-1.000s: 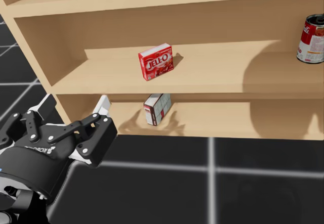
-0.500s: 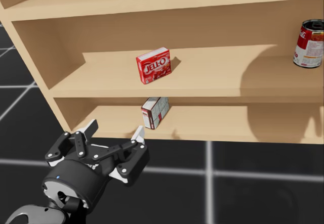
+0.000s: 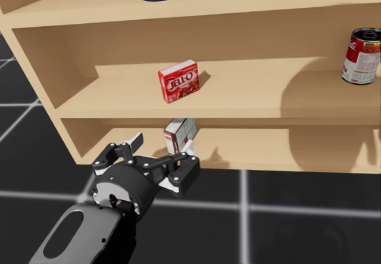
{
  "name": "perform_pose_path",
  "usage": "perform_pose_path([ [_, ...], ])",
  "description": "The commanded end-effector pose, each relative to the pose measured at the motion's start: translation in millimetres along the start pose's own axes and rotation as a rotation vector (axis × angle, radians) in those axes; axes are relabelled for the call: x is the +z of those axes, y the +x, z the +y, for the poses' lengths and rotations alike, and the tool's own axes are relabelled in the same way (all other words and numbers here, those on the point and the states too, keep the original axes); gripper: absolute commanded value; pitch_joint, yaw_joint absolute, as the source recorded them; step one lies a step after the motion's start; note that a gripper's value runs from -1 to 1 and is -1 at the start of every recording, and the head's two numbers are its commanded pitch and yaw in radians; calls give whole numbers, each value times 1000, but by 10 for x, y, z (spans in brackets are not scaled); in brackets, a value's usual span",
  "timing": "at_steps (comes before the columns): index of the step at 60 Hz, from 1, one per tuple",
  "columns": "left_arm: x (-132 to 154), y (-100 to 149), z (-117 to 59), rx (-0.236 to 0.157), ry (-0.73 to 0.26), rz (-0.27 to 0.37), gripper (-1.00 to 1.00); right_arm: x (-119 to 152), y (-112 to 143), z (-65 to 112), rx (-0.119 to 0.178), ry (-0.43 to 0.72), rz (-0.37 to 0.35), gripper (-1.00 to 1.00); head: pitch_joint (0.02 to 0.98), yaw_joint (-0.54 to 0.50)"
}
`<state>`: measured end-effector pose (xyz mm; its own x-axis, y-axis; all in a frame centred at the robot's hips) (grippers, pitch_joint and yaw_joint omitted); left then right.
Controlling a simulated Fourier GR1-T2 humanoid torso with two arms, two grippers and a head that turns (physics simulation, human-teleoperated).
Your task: Find the pudding box on the shelf and bring it to me.
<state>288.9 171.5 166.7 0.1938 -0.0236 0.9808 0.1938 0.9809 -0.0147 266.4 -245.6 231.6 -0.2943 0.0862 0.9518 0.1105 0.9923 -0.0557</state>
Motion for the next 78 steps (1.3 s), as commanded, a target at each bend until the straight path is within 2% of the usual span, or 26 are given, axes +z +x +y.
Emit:
perform_pose_path([
  [1, -230, -62, 12, 7, 17, 35, -1000, 0, 0, 3, 1, 3, 1, -1000, 697, 181],
  [7, -325, -64, 0, 12, 19, 49, -1000, 2, 4, 1, -1, 3, 0, -1000, 697, 181],
  [11, -380, -67, -16, 0, 23, 52, -1000, 3, 6, 0, -1, 4, -1, -1000, 696, 179],
  [26, -615, -15, -94, -9, 34, 56, -1000, 8, 11, -4, 0, 9, 0, -1000, 695, 174],
  [40, -791, -66, -86, 25, 44, 102, -1000, 14, 18, -3, 1, 10, 0, -1000, 696, 167],
  [46, -800, -79, -70, 26, 42, 104, -1000, 18, 22, 0, 1, 10, -1, -1000, 694, 165],
  [48, -796, -84, -70, 22, 48, 106, -377, 17, 22, 0, 1, 10, -2, -1000, 693, 165],
  [49, -794, -86, -71, 20, 50, 106, -145, 17, 23, 0, 1, 9, -2, -1000, 693, 165],
  [50, -792, -87, -71, 19, 50, 105, 460, 17, 23, 0, 1, 9, -2, -1000, 693, 165],
  [51, -790, -89, -72, 20, 47, 107, 766, 17, 23, 0, 1, 10, -3, -1000, 692, 165],
  [52, -786, -93, -75, 22, 43, 110, 887, 16, 22, -1, 1, 10, -2, -1000, 692, 164],
  [65, -748, -97, -110, 35, -6, 117, 938, 17, 22, -5, 3, 9, -3, -1000, 691, 163],
  [78, -494, 33, -113, 29, -29, 71, 992, 24, 32, -16, 1, 6, -5, -1000, 686, 162],
])
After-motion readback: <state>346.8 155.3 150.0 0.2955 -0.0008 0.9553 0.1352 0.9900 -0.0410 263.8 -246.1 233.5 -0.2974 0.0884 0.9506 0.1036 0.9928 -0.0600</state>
